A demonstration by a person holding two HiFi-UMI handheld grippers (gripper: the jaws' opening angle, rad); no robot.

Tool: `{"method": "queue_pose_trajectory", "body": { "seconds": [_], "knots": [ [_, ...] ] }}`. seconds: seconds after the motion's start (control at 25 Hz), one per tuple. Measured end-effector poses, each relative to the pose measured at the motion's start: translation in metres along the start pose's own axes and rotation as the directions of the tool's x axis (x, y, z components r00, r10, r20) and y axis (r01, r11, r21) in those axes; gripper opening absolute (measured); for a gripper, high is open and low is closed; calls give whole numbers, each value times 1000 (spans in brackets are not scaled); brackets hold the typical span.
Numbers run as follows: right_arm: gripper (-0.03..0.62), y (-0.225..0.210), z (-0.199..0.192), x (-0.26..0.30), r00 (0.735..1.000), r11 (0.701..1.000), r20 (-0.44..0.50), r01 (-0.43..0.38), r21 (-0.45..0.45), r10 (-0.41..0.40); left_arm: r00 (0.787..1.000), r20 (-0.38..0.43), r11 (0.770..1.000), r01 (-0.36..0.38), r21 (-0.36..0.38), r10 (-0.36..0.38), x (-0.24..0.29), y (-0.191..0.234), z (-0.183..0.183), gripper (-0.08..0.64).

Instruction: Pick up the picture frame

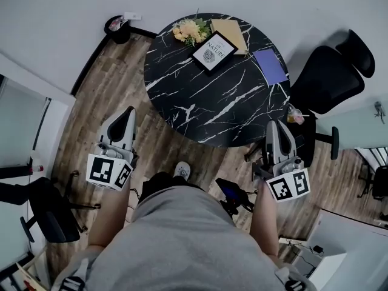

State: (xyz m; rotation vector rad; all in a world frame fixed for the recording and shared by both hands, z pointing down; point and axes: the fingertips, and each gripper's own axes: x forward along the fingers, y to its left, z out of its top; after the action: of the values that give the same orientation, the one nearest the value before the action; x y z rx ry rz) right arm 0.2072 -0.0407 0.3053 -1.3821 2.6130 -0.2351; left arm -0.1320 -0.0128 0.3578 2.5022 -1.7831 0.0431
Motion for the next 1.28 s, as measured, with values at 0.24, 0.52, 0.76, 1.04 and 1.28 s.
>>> {"method": "queue_pose_trajectory", "body": {
  "seconds": [0.24,0.52,0.76,1.04,1.28],
  "knots": [
    [25,-4,-6,4,1000,1000,-9,-16,15,16,1000,-11,1000,-6,4,6,3,-2,0,6],
    [25,-9,-15,3,1000,999,-25,-14,29,14,1000,-28,1000,-3,15,3,7,-5,-4,6],
    [26,-13,-18,-1,1000,999,-27,-4,44,5,1000,-31,1000,6,17,-5,9,-9,0,6],
    [26,-14,-23,0,1000,999,-31,5,51,-4,999,-40,1000,10,13,-10,10,-8,-6,6],
    [26,-17,-21,3,1000,999,-20,16,50,-15,999,-35,1000,26,12,-25,23,-3,-4,6]
  ]
}}
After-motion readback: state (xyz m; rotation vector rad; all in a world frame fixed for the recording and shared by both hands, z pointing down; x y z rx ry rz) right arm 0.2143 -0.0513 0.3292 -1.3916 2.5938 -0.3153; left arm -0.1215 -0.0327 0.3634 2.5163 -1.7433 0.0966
